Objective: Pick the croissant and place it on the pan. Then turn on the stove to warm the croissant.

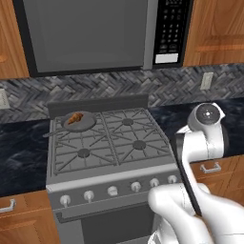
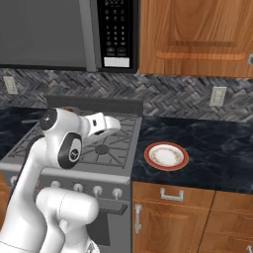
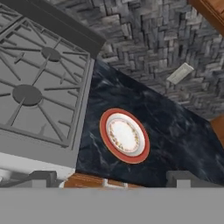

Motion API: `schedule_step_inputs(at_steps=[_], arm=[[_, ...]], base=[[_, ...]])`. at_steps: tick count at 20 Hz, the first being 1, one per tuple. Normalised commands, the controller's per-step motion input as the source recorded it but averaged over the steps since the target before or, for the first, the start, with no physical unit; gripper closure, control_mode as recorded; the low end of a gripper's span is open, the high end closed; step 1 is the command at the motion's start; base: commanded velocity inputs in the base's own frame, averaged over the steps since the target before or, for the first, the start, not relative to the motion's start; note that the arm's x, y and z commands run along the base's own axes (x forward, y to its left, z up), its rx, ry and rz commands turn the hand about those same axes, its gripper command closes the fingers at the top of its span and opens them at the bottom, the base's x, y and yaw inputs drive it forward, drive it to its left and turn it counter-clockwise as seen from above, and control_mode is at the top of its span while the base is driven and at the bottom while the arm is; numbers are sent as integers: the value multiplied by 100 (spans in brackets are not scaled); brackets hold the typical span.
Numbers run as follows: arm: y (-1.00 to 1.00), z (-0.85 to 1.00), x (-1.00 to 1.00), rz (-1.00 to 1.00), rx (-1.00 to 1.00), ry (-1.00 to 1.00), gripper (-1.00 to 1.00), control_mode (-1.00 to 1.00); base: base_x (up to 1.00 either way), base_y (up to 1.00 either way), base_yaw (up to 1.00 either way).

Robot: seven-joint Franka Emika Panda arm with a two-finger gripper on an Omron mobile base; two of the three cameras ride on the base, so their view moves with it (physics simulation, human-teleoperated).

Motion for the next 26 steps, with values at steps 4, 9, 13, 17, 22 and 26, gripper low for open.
schedule_step_inputs(at_steps=[4, 9, 13, 17, 22, 26], arm=[[5, -19, -7, 0, 5, -20, -100, -100], [45, -21, -10, 0, -10, -16, -100, -100], [69, -19, -12, 0, -24, -10, -100, -100], [83, -16, -4, 0, -31, 0, -100, -100], [56, -28, -25, 0, -31, 1, -100, -100], [51, -27, -25, 0, -40, 0, -100, -100]], base=[[0, 0, 0], [0, 0, 0], [0, 0, 0], [0, 0, 0], [0, 0, 0], [0, 0, 0]])
